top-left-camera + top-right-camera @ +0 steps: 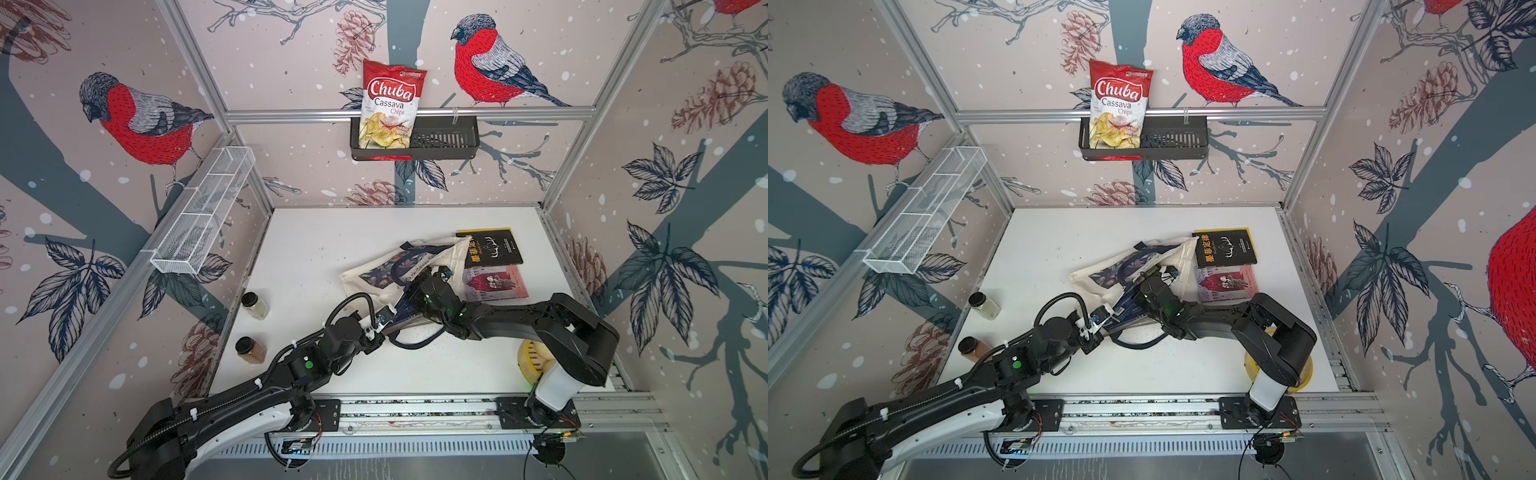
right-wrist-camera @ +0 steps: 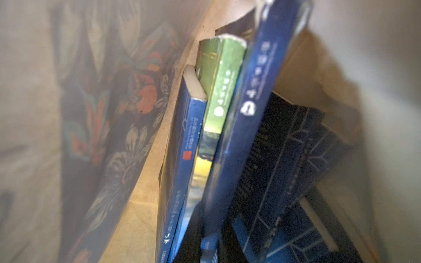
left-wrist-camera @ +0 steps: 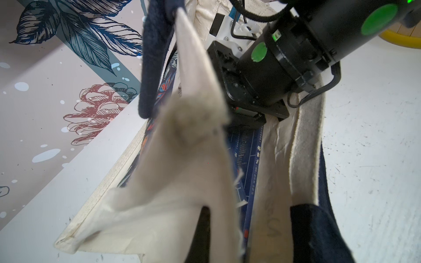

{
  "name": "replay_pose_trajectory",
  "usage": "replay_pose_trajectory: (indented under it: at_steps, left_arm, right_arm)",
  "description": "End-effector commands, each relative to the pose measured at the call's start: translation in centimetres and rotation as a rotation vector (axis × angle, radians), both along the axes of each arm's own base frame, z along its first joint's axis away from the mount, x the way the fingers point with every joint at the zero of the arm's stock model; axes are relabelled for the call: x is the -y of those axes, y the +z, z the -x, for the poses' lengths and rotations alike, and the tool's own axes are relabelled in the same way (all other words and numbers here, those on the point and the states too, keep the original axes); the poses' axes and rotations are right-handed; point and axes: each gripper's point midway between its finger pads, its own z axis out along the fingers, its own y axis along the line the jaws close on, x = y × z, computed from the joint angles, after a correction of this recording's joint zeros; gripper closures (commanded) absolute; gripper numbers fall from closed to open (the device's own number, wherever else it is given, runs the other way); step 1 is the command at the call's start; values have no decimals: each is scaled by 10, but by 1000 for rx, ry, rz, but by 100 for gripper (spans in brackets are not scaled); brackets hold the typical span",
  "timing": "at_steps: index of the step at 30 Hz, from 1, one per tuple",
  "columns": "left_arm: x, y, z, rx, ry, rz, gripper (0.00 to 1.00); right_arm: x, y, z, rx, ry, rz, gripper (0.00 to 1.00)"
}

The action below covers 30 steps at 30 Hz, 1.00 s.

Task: Take out the books from the canvas bag
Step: Pick up the book from the canvas bag.

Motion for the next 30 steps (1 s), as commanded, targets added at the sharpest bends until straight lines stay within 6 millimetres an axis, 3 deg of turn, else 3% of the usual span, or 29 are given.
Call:
replay_pose_trajectory:
  at_steps: [1, 5, 12, 18, 26, 30]
  left_arm:
    - [11, 26, -2, 64, -29, 80, 100]
    - [11, 27, -3, 63, -26, 82, 100]
    - [6, 31, -7, 80, 14, 88, 100]
    - [1, 38, -9, 104, 40, 112, 100]
    - [-1, 39, -11, 108, 52, 116, 100]
    - [-1, 39, -11, 106, 59, 116, 100]
  right_arm:
    - [12, 5, -3, 55, -27, 63, 100]
    - [17, 26, 3, 100, -20, 43, 100]
    - [27, 60, 34, 154, 0, 11, 100]
    - [51, 101, 56, 256, -36, 8, 100]
    - [73, 152, 66, 367, -59, -35, 100]
    - [82, 189, 68, 445, -76, -56, 100]
